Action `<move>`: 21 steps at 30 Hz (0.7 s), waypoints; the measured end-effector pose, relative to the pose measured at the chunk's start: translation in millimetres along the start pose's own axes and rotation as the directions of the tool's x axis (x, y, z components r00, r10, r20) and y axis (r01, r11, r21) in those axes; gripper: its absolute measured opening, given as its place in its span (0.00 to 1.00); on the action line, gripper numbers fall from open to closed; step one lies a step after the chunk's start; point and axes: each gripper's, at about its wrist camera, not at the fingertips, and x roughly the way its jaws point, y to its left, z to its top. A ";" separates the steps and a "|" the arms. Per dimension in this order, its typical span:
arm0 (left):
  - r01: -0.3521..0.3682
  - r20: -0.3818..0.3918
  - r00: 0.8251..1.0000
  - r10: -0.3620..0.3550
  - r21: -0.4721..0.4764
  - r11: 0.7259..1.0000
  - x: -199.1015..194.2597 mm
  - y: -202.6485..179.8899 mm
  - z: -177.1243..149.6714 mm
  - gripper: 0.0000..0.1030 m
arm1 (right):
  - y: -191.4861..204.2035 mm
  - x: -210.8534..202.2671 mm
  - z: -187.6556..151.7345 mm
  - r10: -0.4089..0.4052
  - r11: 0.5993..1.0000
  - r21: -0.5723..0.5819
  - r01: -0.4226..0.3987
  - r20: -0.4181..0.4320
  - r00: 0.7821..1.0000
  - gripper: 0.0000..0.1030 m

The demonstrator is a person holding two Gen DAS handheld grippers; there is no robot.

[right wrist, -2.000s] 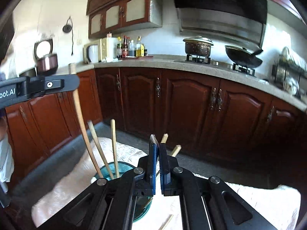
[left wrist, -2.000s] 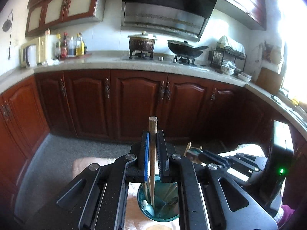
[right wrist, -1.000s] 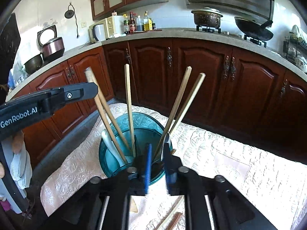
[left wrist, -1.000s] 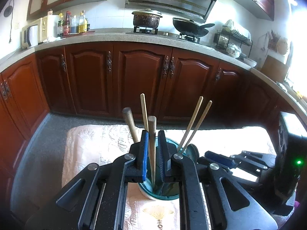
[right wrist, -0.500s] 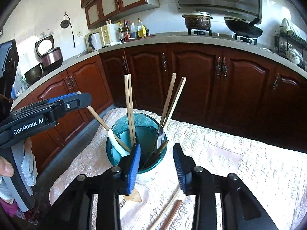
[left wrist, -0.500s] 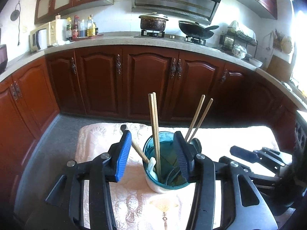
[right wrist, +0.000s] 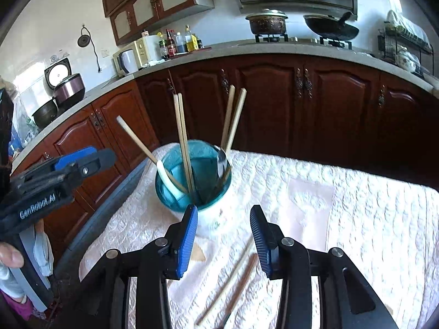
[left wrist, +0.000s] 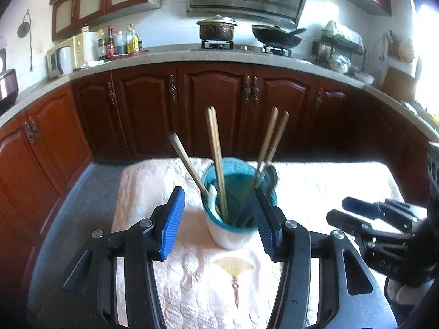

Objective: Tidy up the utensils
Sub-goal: 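Open both tools and withdraw them from the cup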

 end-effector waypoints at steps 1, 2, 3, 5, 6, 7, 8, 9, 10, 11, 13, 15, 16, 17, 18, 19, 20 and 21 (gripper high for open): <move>0.004 -0.007 1.000 -0.004 0.004 1.000 -0.1 -2.4 -2.8 0.48 | -1.5 -1.5 -4.4 -0.005 1.000 0.001 0.005 -0.007 1.000 0.37; 0.011 -0.020 1.000 -0.010 0.010 1.000 0.6 -6.2 -8.5 0.48 | -3.1 -3.1 -8.6 -0.010 1.000 0.003 0.010 -0.011 1.000 0.37; 0.014 -0.029 0.999 -0.013 0.016 1.000 1.6 -9.3 -12.5 0.48 | -5.8 -4.6 -12.7 -0.017 1.000 0.007 0.017 -0.018 1.000 0.37; 0.018 -0.050 0.999 -0.017 0.025 1.000 4.0 -15.2 -21.2 0.48 | -10.7 -7.1 -18.8 -0.023 1.000 0.017 0.024 -0.027 0.999 0.38; 0.022 -0.058 0.998 -0.020 0.027 0.999 5.2 -18.1 -24.9 0.48 | -14.1 -8.7 -22.8 -0.028 0.999 0.023 0.029 -0.033 0.999 0.38; 0.024 -0.066 0.998 -0.022 0.029 0.999 6.3 -20.7 -27.3 0.48 | -17.0 -10.0 -26.6 -0.034 0.999 0.029 0.035 -0.039 0.999 0.38; 0.026 -0.078 0.997 -0.023 0.033 0.999 8.4 -24.3 -32.0 0.49 | -19.6 -10.8 -29.0 -0.038 0.999 0.034 0.040 -0.044 0.998 0.38; 0.024 -0.083 0.996 -0.021 0.039 0.999 9.3 -28.0 -36.1 0.49 | -22.4 -11.6 -31.9 -0.042 0.998 0.040 0.044 -0.050 0.998 0.39; 0.022 -0.087 0.996 -0.018 0.045 0.999 9.9 -30.9 -39.0 0.49 | -24.4 -12.2 -34.3 -0.045 0.998 0.044 0.048 -0.055 0.997 0.39; 0.018 -0.094 0.996 -0.013 0.053 0.998 11.9 -34.8 -43.2 0.49 | -26.7 -12.7 -37.5 -0.049 0.997 0.049 0.052 -0.061 0.997 0.39; 0.022 -0.107 0.994 -0.015 0.061 0.998 14.2 -39.8 -49.2 0.49 | -31.2 -12.8 -43.6 -0.057 0.996 0.058 0.061 -0.074 0.996 0.39; 0.030 -0.126 0.992 -0.022 0.064 0.998 17.9 -44.4 -55.0 0.49 | -34.9 -12.0 -47.4 -0.060 0.996 0.068 0.066 -0.086 0.994 0.39; 0.032 -0.134 0.991 -0.023 0.064 0.997 19.6 -46.0 -57.9 0.49 | -36.1 -11.5 -49.3 -0.061 0.995 0.072 0.068 -0.092 0.994 0.39; 0.033 -0.140 0.990 -0.024 0.064 0.997 21.3 -47.6 -60.6 0.49 | -37.5 -10.6 -51.9 -0.063 0.995 0.076 0.071 -0.099 0.993 0.39; 0.036 -0.146 0.989 -0.026 0.065 0.997 22.8 -48.7 -62.3 0.49 | -38.7 -9.8 -54.5 -0.065 0.994 0.079 0.073 -0.105 0.992 0.39; 0.037 -0.151 0.988 -0.027 0.065 0.997 23.6 -49.6 -63.7 0.49 | -39.8 -8.7 -56.5 -0.066 0.994 0.081 0.076 -0.111 0.992 0.39; 0.039 -0.158 0.987 -0.028 0.067 0.997 25.7 -50.8 -65.2 0.49 | -40.5 -7.8 -58.3 -0.068 0.994 0.082 0.078 -0.116 0.991 0.39; 0.039 -0.162 0.986 -0.028 0.068 0.997 26.7 -51.3 -66.3 0.48 | -42.0 -6.4 -60.4 -0.071 0.993 0.084 0.081 -0.121 0.990 0.39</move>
